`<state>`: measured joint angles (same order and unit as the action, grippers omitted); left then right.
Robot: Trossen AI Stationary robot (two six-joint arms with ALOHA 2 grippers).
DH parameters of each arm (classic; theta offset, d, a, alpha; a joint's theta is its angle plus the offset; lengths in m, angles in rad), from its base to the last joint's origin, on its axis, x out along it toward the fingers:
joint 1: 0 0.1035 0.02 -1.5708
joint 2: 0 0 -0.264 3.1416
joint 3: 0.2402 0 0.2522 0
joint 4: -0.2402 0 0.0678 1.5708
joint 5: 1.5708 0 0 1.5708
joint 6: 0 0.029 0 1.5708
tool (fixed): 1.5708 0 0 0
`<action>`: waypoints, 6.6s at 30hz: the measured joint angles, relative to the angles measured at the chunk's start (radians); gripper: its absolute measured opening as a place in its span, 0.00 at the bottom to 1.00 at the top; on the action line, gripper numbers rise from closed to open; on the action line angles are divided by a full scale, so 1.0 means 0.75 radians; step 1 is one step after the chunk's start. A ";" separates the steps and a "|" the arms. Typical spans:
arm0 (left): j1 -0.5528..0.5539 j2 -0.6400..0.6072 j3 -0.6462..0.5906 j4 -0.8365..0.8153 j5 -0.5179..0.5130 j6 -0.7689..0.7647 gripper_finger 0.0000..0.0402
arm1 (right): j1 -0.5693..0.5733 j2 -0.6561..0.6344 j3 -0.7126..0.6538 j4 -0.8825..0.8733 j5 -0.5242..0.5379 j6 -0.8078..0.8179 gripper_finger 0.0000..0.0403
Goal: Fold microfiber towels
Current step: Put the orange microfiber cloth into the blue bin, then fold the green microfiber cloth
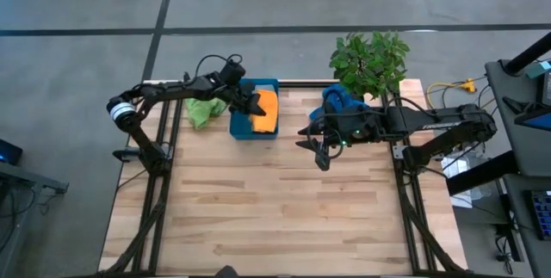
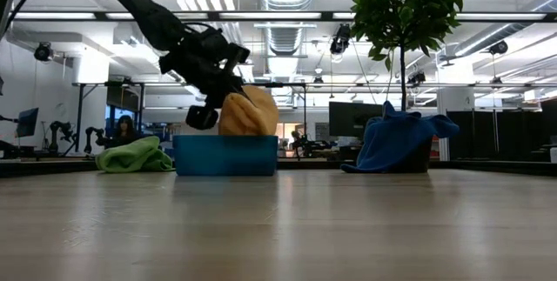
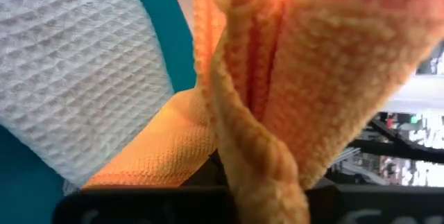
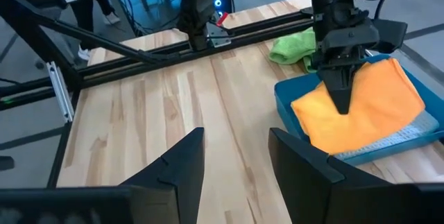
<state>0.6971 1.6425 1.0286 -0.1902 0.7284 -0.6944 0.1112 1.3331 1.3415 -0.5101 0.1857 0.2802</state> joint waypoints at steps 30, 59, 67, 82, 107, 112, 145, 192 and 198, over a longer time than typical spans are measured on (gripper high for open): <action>-0.036 0.170 -0.023 0.045 -0.030 -0.109 0.00 | -0.027 0.000 -0.002 -0.013 0.002 -0.037 0.39; 0.002 0.185 0.075 0.054 -0.122 0.094 0.66 | -0.027 -0.001 -0.002 -0.010 0.000 -0.025 0.38; 0.055 0.184 0.225 -0.211 -0.211 0.309 0.66 | -0.027 -0.001 -0.002 -0.010 0.000 -0.025 0.39; 0.068 0.223 0.256 -0.382 -0.266 0.405 0.62 | -0.027 -0.001 -0.002 0.000 0.001 -0.030 0.39; 0.082 0.143 0.340 -0.748 -0.703 0.549 0.01 | -0.055 -0.001 0.011 0.042 -0.001 -0.040 0.39; 0.083 0.144 0.340 -0.750 -0.776 0.562 0.10 | -0.056 -0.001 0.011 0.038 -0.001 -0.036 0.38; -0.194 0.295 0.440 -1.004 -0.965 1.249 0.02 | -0.071 -0.001 0.011 0.039 0.000 -0.070 0.38; -0.065 0.478 0.756 -1.035 -1.003 1.423 0.00 | -0.076 0.001 0.011 0.094 -0.001 -0.044 0.37; -0.022 0.508 0.848 -1.045 -1.015 1.377 0.00 | -0.076 0.001 0.011 0.067 -0.002 -0.020 0.37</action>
<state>0.6810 2.0238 1.6648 -0.9738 -0.0325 0.3386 0.0540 1.3334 1.3499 -0.4596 0.1844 0.2651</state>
